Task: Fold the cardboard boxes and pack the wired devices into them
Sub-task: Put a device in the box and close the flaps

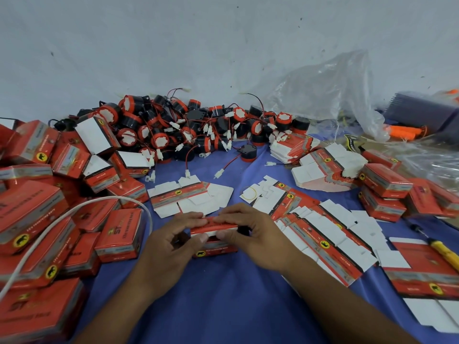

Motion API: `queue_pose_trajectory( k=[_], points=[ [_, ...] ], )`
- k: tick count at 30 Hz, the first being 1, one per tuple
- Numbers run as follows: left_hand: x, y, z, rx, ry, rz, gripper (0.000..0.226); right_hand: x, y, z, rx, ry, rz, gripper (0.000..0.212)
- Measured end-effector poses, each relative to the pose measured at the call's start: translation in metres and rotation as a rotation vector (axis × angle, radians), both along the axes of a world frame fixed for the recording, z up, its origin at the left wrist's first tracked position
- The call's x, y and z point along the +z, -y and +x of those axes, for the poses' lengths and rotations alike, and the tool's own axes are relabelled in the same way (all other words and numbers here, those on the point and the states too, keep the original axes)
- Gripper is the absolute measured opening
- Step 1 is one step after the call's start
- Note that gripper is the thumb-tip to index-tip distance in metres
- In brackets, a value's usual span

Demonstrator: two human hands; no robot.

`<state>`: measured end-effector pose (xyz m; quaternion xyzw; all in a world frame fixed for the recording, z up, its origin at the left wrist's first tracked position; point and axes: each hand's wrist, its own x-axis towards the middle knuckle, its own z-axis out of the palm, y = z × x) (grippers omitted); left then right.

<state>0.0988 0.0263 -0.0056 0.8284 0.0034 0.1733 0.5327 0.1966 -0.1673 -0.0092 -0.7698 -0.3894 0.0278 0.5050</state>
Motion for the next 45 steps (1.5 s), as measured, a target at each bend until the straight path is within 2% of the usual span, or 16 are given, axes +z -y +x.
queue_pose_trajectory(
  k=[2, 6, 10, 17, 24, 28, 30, 34, 37, 41, 45],
  points=[
    [-0.001, 0.0, 0.0, -0.006, 0.025, 0.01, 0.027, -0.003, 0.001, 0.0, 0.026, 0.047, -0.047, 0.031],
    [-0.006, -0.004, 0.0, -0.022, 0.043, 0.088, 0.042, -0.004, 0.002, -0.001, 0.076, 0.117, -0.183, 0.039],
    [-0.007, -0.008, 0.002, -0.032, 0.059, 0.205, 0.036, -0.004, 0.004, -0.002, 0.084, 0.178, -0.275, 0.041],
    [0.001, -0.008, -0.001, -0.048, 0.187, 0.463, 0.035, -0.006, 0.004, -0.002, 0.086, 0.232, -0.288, 0.041],
    [-0.002, -0.015, 0.0, -0.09, 0.166, 0.435, 0.035, -0.005, 0.002, 0.0, 0.06, 0.196, -0.247, 0.042],
    [0.001, -0.018, 0.0, -0.183, 0.208, 0.674, 0.035, -0.002, 0.004, -0.003, 0.073, 0.243, -0.228, 0.038],
    [0.001, -0.018, -0.001, -0.214, 0.175, 0.656, 0.037, -0.001, 0.003, -0.005, 0.074, 0.286, -0.23, 0.036],
    [-0.001, -0.012, -0.004, -0.145, 0.18, 0.42, 0.042, 0.002, 0.0, -0.01, -0.006, 0.459, -0.15, 0.033],
    [-0.002, -0.006, -0.004, -0.094, 0.229, 0.437, 0.038, 0.006, -0.002, -0.009, 0.003, 0.522, -0.117, 0.03],
    [-0.003, -0.003, -0.003, -0.044, 0.239, 0.498, 0.029, 0.004, 0.001, -0.007, 0.055, 0.458, -0.143, 0.032],
    [0.0, -0.002, -0.001, -0.024, 0.283, 0.591, 0.038, 0.0, 0.001, -0.007, 0.044, 0.375, -0.173, 0.036]
  ],
)
